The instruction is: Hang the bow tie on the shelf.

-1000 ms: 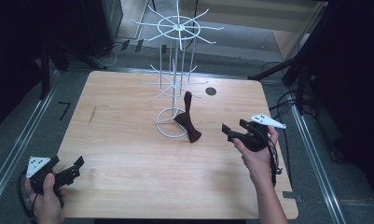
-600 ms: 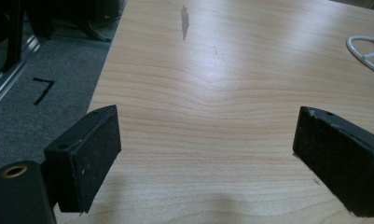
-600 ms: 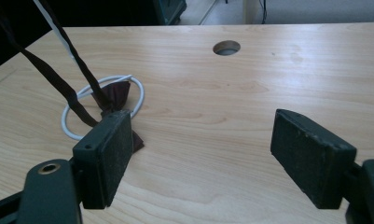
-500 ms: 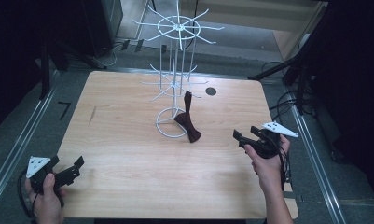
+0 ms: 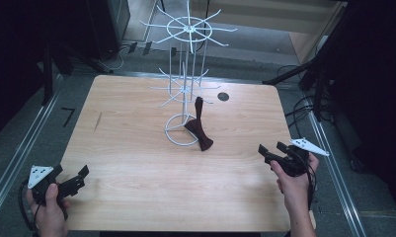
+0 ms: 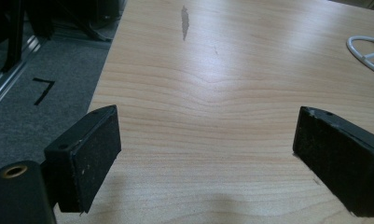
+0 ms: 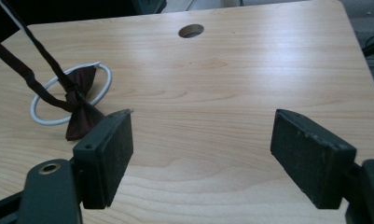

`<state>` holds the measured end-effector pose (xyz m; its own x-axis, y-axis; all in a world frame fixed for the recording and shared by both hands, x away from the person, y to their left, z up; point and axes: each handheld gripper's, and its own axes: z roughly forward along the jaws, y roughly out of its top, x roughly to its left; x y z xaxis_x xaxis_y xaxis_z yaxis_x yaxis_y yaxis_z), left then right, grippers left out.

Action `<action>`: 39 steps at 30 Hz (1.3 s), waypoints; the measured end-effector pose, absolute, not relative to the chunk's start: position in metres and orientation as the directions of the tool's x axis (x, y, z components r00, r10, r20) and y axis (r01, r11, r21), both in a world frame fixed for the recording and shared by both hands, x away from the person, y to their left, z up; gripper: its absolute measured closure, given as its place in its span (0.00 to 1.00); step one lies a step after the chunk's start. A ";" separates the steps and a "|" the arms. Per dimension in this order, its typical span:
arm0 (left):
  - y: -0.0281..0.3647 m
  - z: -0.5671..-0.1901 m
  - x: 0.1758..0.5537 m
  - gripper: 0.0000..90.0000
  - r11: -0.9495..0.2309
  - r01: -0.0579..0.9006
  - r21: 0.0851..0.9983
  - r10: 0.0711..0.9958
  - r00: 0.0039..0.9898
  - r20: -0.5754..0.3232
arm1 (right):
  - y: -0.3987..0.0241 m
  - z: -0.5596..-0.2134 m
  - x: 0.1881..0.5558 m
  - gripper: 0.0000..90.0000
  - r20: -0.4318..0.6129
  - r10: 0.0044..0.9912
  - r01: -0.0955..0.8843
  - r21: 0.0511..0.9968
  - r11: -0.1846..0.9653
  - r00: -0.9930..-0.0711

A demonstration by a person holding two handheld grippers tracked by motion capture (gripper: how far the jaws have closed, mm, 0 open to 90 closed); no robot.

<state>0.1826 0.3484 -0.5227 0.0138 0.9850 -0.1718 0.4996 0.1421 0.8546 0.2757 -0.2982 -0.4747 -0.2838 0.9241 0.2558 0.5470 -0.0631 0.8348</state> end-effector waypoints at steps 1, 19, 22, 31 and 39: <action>0.348 -0.523 0.183 0.09 0.142 0.500 0.854 0.985 0.015 -0.172 | -0.301 -0.475 0.274 0.24 0.260 0.926 0.548 0.834 -0.071 -0.275; 0.347 -0.522 0.182 0.09 0.131 0.502 0.855 0.987 0.018 -0.162 | -0.342 -0.493 0.255 0.24 0.285 0.936 0.547 0.827 -0.131 -0.207; 0.347 -0.522 0.182 0.09 0.133 0.502 0.854 0.986 0.018 -0.164 | -0.348 -0.496 0.251 0.23 0.283 0.936 0.544 0.829 -0.129 -0.209; 0.347 -0.522 0.182 0.09 0.129 0.500 0.856 0.987 0.018 -0.160 | -0.371 -0.504 0.236 0.21 0.278 0.938 0.537 0.834 -0.129 -0.206; 0.346 -0.522 0.182 0.09 0.125 0.499 0.858 0.988 0.017 -0.154 | -0.393 -0.513 0.222 0.20 0.285 0.940 0.537 0.831 -0.145 -0.188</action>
